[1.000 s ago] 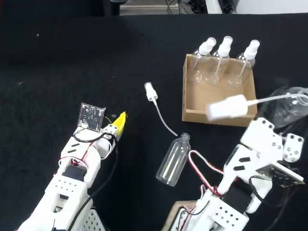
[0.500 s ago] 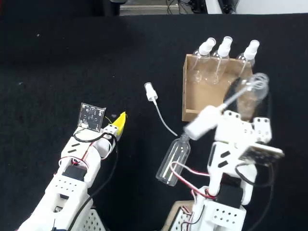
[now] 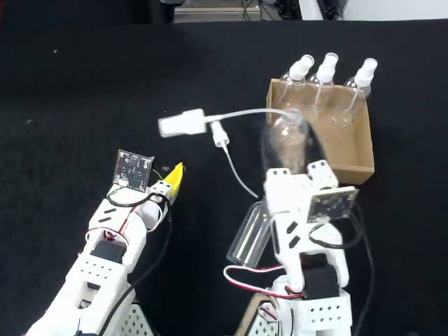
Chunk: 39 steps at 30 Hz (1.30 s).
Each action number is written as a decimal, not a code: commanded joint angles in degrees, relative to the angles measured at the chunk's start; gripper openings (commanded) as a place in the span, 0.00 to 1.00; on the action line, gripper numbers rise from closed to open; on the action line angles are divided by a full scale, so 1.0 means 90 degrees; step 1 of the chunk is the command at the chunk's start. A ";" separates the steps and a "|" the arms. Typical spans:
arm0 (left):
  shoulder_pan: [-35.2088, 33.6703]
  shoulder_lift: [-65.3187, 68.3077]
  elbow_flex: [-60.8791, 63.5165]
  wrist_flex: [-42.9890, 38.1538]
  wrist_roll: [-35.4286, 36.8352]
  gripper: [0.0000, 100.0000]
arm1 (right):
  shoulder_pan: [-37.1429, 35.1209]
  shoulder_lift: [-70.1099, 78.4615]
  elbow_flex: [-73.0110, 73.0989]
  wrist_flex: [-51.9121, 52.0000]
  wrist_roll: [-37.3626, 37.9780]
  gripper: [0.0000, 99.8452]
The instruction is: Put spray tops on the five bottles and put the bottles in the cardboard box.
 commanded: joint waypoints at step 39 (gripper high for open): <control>0.0083 0.0020 -0.2505 -0.0156 0.0000 0.21 | -0.0274 -0.0611 0.0054 0.0049 -0.0547 0.01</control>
